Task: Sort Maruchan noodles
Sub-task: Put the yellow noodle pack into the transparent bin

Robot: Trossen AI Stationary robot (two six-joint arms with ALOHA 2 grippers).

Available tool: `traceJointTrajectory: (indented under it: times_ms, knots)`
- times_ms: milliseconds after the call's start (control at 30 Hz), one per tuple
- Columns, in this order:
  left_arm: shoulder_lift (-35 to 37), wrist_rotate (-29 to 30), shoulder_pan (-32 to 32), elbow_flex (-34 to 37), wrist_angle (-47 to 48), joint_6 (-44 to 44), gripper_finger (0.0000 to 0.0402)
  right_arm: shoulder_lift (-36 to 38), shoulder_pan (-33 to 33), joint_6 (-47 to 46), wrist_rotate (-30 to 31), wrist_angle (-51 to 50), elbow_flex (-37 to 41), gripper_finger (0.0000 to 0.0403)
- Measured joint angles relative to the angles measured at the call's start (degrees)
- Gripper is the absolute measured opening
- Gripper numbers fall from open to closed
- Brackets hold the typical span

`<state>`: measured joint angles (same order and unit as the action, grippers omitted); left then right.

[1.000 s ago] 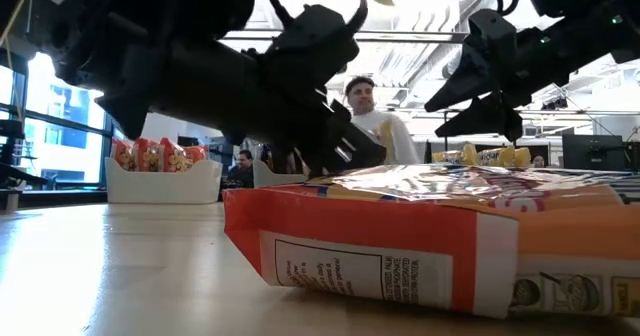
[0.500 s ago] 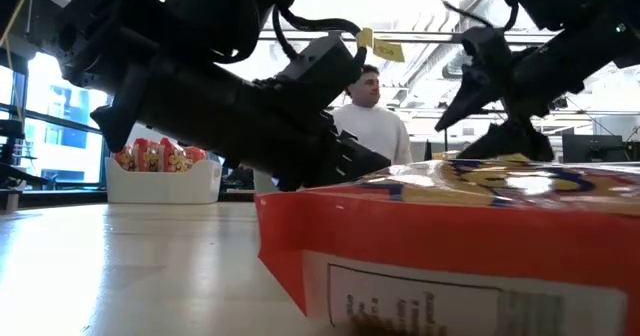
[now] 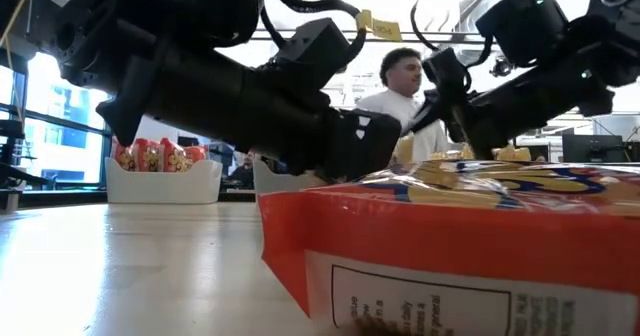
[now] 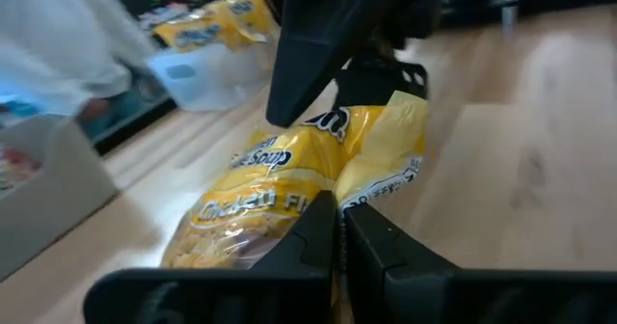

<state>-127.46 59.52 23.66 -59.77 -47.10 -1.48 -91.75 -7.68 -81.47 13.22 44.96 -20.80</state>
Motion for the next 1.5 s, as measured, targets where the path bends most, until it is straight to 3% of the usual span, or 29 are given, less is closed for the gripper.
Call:
traceJointTrajectory:
  times_ms: [100,400,900,1233,1500]
  knots:
    - [-0.02,3.24,0.00,0.00,0.01,0.00,0.0000,-3.65,-0.02,-0.86,0.06,6.96,-0.53,0.0261]
    - [-0.11,4.24,0.38,0.02,-4.22,2.58,0.0000,-10.09,-0.55,-2.57,0.66,10.70,-4.49,0.0261]
    - [-0.09,2.77,1.84,-0.35,-5.72,6.64,0.0000,-10.70,1.16,4.22,0.84,10.41,-6.58,0.0254]
    - [-0.09,-0.43,1.81,-0.33,-5.57,6.74,0.0005,-10.68,1.11,9.59,2.14,10.53,-6.62,0.0164]
    - [2.49,-4.21,4.10,-0.33,-1.80,7.79,0.0070,-10.70,1.25,17.60,3.23,10.39,-6.58,0.0090]
